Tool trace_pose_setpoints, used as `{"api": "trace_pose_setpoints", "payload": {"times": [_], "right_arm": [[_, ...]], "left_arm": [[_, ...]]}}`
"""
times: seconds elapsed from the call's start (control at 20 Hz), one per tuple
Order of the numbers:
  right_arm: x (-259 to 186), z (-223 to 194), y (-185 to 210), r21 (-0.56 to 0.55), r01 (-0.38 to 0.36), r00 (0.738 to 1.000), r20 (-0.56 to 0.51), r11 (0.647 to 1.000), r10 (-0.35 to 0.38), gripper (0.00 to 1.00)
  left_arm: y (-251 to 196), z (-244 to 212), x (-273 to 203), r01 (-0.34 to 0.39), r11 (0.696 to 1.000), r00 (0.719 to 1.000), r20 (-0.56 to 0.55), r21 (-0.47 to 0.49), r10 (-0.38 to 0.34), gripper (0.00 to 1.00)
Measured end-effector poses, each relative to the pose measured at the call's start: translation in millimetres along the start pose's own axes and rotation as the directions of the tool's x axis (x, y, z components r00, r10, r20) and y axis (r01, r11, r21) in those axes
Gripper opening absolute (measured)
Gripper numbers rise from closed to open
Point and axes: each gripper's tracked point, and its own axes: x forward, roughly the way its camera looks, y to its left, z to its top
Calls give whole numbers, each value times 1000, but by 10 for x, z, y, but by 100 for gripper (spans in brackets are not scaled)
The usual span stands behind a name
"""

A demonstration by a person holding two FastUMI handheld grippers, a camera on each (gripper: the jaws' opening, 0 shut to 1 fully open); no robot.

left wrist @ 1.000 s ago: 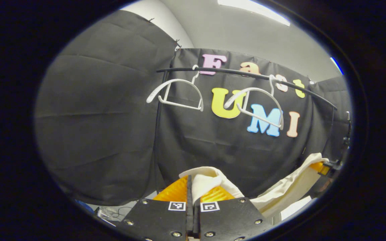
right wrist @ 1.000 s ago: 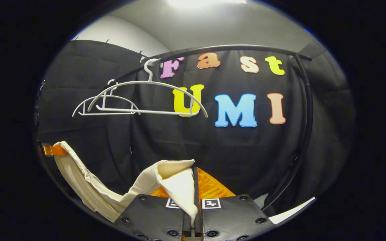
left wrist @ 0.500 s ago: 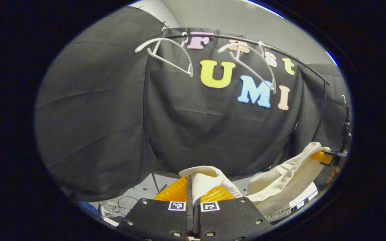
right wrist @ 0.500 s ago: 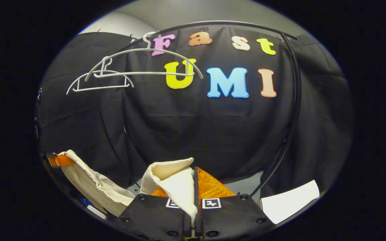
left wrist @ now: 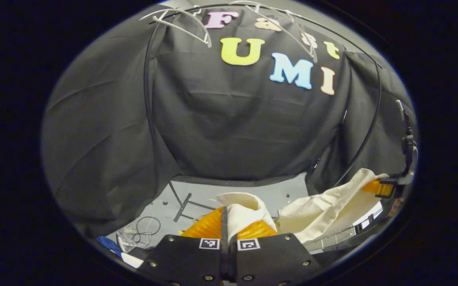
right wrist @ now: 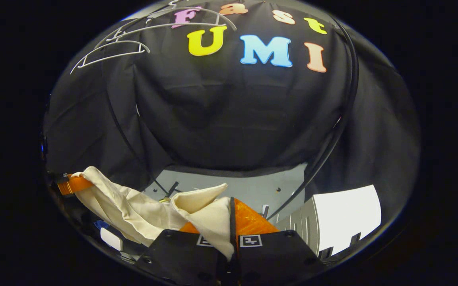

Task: Grasp the clothes on the hanger with both hands and then place them into the laundry hamper below.

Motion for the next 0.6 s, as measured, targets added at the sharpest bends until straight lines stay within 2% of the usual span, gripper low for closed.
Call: {"api": "trace_pose_setpoints", "payload": {"times": [0.2, 0.45, 0.6], "right_arm": [[121, -185, -7, 7, 8, 998, -65, 1000, -8, 6], [138, -314, 44, 106, 4, 991, -134, 994, 10, 6], [162, -344, 65, 122, 5, 988, -156, 992, 14, 7]], "left_arm": [[7, -288, 319, 25, 1000, 997, -79, -8, -25, 0], [34, -530, 485, 42, 999, 989, -140, -28, -46, 0], [62, -581, 529, 44, 999, 987, -155, -12, -45, 0]]}}
